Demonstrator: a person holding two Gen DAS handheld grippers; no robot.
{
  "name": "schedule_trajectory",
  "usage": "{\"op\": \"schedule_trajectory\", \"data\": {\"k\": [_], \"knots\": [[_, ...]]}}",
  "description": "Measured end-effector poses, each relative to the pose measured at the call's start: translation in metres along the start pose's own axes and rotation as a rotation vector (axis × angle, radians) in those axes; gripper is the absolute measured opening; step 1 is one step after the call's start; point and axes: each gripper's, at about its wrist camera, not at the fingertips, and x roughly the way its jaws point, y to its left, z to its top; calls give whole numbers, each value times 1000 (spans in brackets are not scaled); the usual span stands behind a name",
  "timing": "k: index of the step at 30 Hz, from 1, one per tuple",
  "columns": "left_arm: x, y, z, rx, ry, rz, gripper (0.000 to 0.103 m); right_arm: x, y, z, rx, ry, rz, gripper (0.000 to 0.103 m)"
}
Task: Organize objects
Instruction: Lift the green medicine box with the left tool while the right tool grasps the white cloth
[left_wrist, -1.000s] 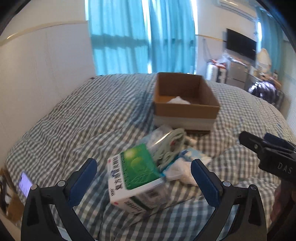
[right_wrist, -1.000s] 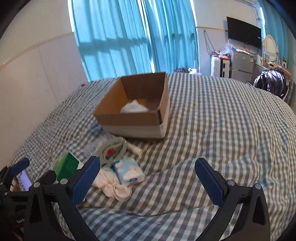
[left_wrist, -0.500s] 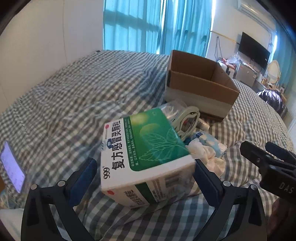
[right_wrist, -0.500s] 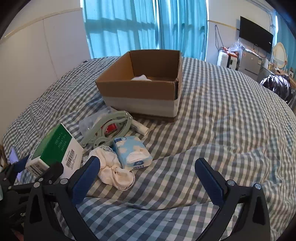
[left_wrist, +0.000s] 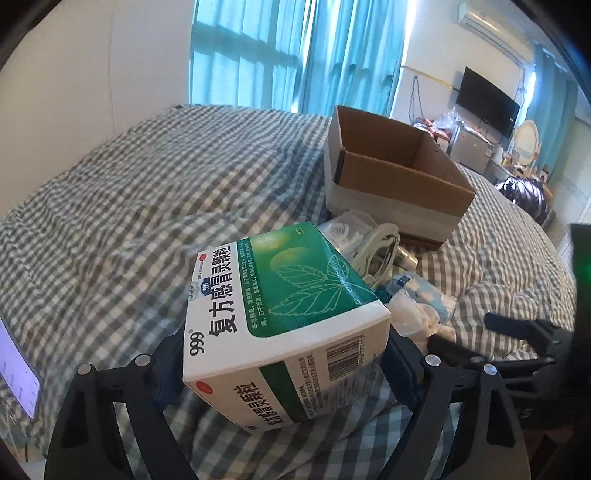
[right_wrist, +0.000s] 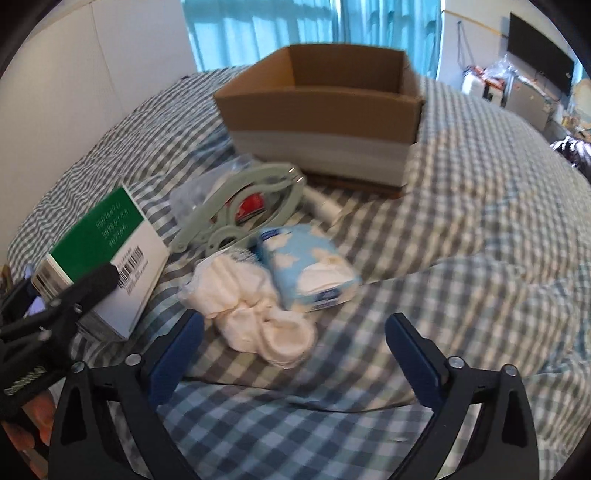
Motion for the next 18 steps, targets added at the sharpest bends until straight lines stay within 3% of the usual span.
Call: {"op": "schedule_trajectory", "data": {"k": [3, 7, 9, 11, 14, 18], "knots": [[-6, -1, 3, 41, -30, 23, 89, 14, 10, 0, -24, 34, 14, 86], [-2, 6, 4, 37, -16, 13, 88, 27, 17, 0, -37, 63, 11, 54], [2, 9, 3, 23, -3, 10, 88, 27, 16, 0, -33, 56, 4, 48], [3, 9, 2, 27, -1, 12, 87, 27, 14, -1, -22, 49, 1, 29], [0, 5, 2, 30, -9, 3, 87, 19, 14, -4, -23, 27, -2, 17], [-10, 1, 0, 23, -20, -24, 87, 4, 20, -10, -43, -8, -6, 16]]}}
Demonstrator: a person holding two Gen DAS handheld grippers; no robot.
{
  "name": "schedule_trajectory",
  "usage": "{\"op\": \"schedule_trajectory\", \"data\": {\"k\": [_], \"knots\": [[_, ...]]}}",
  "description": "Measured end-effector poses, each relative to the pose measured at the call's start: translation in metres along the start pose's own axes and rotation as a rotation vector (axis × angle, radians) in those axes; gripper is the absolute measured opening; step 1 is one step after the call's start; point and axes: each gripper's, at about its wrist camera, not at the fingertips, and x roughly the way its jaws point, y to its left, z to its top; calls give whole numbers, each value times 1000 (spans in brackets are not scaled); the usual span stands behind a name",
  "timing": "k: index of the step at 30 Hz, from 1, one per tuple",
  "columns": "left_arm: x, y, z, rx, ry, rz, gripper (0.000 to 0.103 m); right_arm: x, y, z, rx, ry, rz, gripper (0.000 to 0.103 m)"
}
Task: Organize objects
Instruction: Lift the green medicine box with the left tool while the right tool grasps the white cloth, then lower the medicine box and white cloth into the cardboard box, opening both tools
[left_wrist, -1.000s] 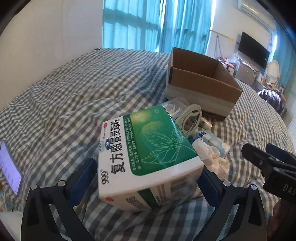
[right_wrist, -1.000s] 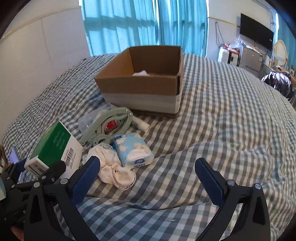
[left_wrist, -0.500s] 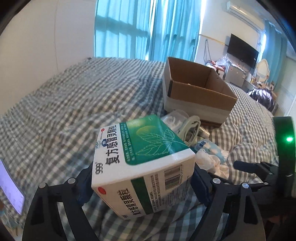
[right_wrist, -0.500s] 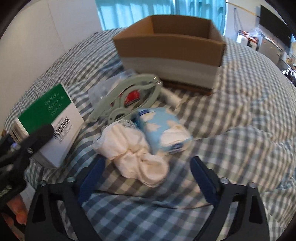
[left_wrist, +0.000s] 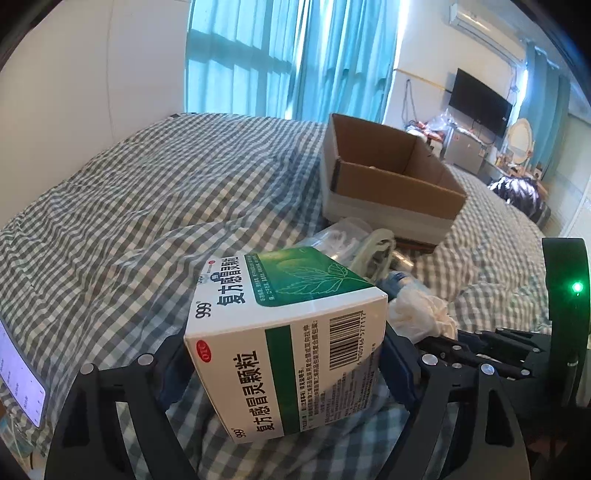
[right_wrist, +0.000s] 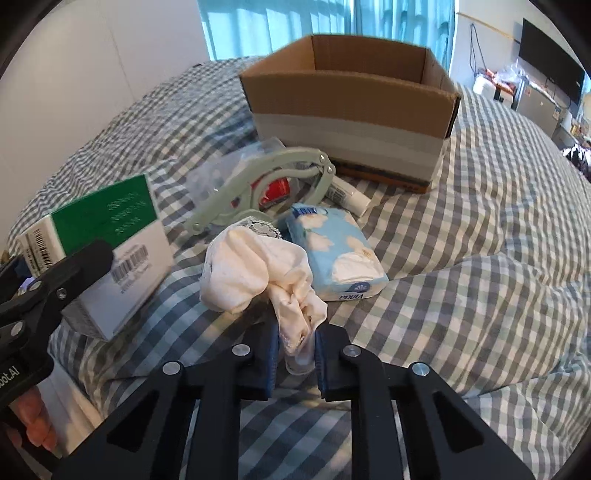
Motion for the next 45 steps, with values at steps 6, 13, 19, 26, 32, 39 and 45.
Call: {"op": "schedule_trajectory", "data": {"k": [6, 13, 19, 26, 32, 39, 45], "knots": [[-21, -8, 3, 22, -33, -8, 86, -25, 6, -10, -17, -35, -5, 15], [-43, -14, 7, 24, -62, -23, 86, -68, 2, -19, -20, -89, -28, 15], [-52, -21, 11, 15, -69, -35, 86, -106, -7, -15, 5, -137, -45, 15], [-61, -32, 38, 30, -99, -64, 86, -138, -13, 12, -20, -184, -67, 15], [-63, -41, 86, 41, -164, -99, 86, -164, -20, 55, -42, -257, -78, 15], [-50, -44, 138, 34, -212, -113, 86, -169, -25, 113, -54, -316, -65, 15], [-24, -52, 182, 49, -231, -111, 86, -155, -28, 165, -67, -349, -52, 15]]}}
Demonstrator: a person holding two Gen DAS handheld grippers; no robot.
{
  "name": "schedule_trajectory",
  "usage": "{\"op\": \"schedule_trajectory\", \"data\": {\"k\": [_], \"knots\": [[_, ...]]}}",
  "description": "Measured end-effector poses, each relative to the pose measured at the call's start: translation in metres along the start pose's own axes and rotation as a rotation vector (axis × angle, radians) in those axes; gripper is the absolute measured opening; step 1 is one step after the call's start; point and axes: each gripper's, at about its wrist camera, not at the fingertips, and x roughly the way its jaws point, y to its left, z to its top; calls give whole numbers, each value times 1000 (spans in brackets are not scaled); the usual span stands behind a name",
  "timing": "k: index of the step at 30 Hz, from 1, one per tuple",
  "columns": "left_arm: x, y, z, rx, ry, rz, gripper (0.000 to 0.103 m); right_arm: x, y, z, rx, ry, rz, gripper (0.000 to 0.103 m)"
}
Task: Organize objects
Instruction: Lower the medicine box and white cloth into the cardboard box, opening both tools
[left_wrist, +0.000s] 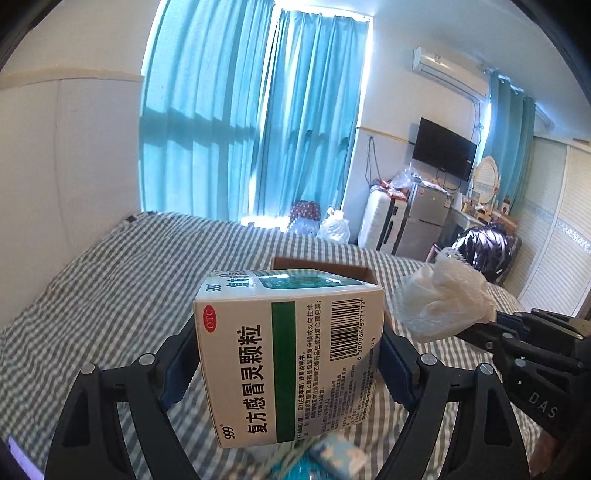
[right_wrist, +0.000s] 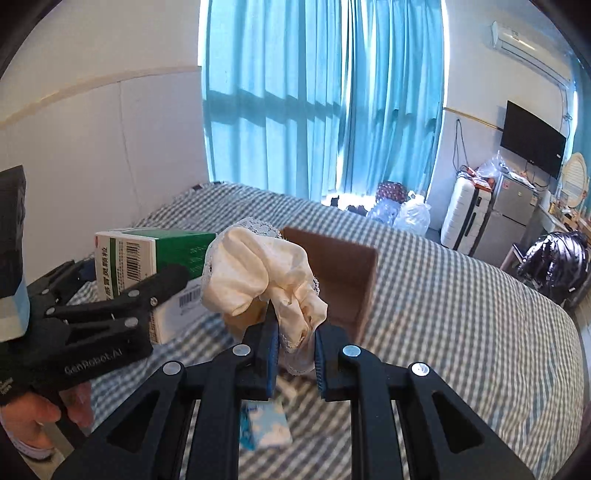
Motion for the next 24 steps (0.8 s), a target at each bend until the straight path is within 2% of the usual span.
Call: {"op": "schedule_trajectory", "data": {"k": [5, 12, 18, 21, 24], "knots": [[39, -2, 18, 19, -4, 6, 86, 41, -15, 34, 6, -17, -16, 15], [113, -8, 24, 45, 12, -13, 86, 118, -50, 54, 45, -3, -19, 15], [167, -13, 16, 74, 30, -38, 86, 191, -77, 50, 88, 48, -45, 14], [175, -23, 13, 142, -4, -42, 85, 216, -87, 41, 104, 85, -41, 14], [179, -29, 13, 164, -5, -56, 85, 230, -97, 33, 135, 102, -37, 12]]}}
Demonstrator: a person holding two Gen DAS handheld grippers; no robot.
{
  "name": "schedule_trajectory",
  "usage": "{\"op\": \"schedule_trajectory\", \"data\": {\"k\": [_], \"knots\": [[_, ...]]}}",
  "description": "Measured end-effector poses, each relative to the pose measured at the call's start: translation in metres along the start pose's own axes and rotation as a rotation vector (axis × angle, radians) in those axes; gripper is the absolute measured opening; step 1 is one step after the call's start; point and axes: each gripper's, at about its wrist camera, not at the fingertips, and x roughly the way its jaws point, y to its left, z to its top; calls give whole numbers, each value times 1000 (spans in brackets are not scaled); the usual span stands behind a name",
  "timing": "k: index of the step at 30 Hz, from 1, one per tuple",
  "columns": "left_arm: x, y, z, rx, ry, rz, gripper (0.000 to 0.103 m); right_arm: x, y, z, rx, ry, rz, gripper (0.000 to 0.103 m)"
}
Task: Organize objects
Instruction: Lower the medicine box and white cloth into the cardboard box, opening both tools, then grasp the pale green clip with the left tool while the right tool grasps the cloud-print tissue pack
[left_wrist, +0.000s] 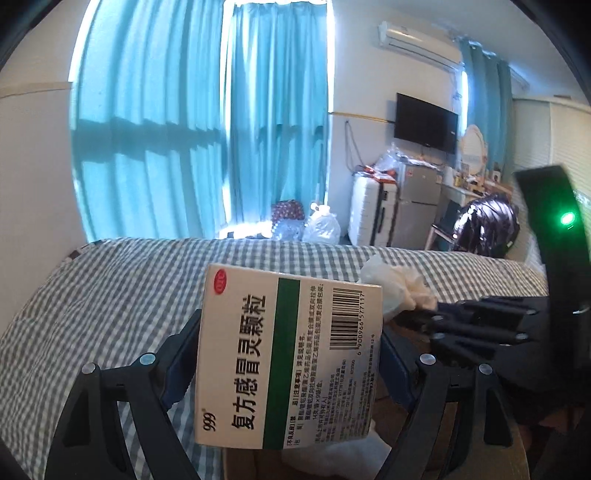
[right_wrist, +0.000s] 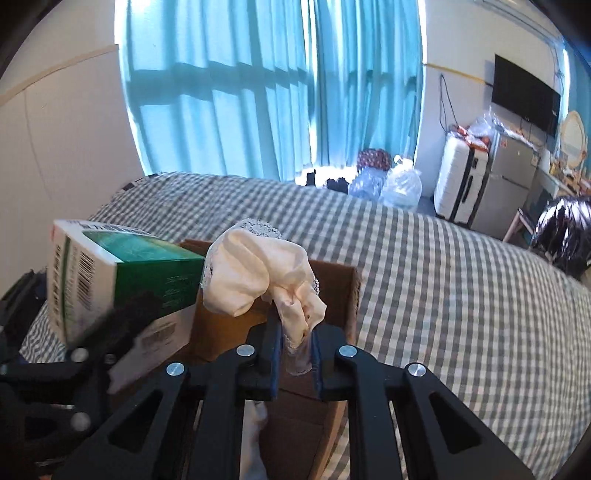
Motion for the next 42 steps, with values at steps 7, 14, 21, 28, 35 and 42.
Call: {"op": "schedule_trajectory", "data": {"k": [7, 14, 21, 28, 35, 42], "knots": [[-4, 4, 3, -49, 1, -47, 88, -3, -17, -9, 103, -5, 59, 50], [-31, 15, 14, -80, 20, -16, 103, -44, -28, -7, 156, -47, -20, 85], [-89, 6, 25, -32, 27, 41, 103, -140, -13, -6, 96, -117, -49, 90], [-156, 3, 28, -57, 4, 49, 103, -230, 13, -25, 8, -167, -81, 91], [-201, 8, 4, -49, 13, 81, 103, -281, 27, -66, -26, -190, -83, 91], [-209, 22, -48, -73, 41, 144, 103, -269, 40, -114, -38, -194, -11, 91]]}}
